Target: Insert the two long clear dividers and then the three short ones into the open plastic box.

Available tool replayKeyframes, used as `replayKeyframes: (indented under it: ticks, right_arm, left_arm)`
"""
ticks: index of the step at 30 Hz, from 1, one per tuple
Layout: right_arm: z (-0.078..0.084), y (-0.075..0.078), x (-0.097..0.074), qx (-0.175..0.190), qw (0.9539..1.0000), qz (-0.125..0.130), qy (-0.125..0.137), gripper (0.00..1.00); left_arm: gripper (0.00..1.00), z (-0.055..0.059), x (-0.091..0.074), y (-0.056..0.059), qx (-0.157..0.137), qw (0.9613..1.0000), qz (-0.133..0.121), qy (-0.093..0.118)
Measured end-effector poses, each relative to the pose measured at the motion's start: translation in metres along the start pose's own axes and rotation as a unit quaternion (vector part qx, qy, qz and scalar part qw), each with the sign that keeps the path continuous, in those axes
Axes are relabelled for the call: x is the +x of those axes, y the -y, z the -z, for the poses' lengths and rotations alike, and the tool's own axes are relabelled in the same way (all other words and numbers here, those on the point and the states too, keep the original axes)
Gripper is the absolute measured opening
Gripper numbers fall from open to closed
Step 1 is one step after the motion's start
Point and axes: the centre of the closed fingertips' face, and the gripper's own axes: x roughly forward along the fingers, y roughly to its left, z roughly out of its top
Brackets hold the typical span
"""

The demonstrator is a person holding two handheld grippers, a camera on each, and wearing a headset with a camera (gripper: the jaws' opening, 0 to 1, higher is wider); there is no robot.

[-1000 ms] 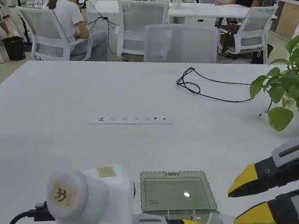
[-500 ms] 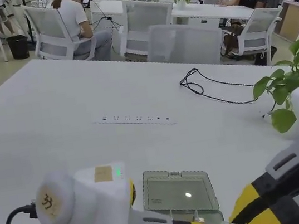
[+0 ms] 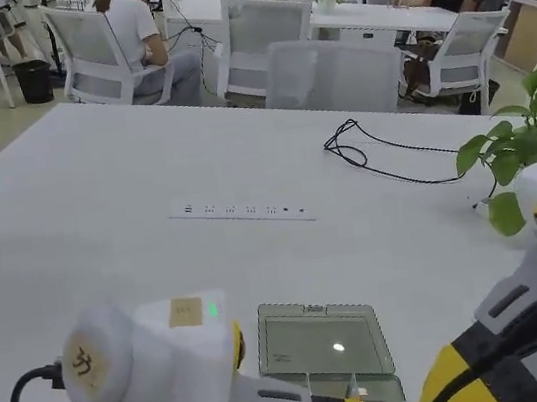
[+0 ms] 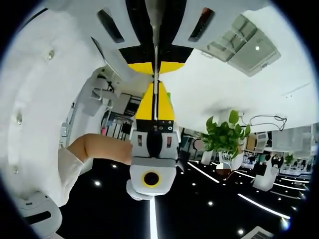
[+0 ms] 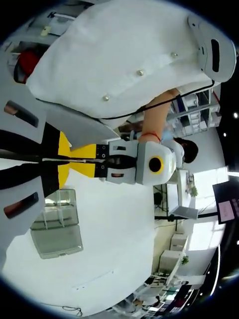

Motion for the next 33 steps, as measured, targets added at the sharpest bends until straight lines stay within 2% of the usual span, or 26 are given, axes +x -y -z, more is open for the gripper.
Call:
replayKeyframes:
  ticks: [12,24,33]
  right_arm:
    - [0.0016,-0.0009,0.0004,0.009,0.9999,-0.004,0.009,0.03]
    - [0.003,-0.0009,0.0024,0.006,1.0,-0.005,0.004,0.03]
    - [0.0047,0.0023,-0.0011,0.007,1.0,0.001,0.005,0.03]
  left_arm:
    - [0.0,0.0019,-0.0005,0.0024,0.005,1.0,0.0,-0.003]
    - [0.0,0.0031,-0.0026,0.0012,0.001,1.0,-0.005,-0.004]
    - [0.07,0.0056,-0.0081,-0.0042,-0.012,0.9997,-0.019,-0.003]
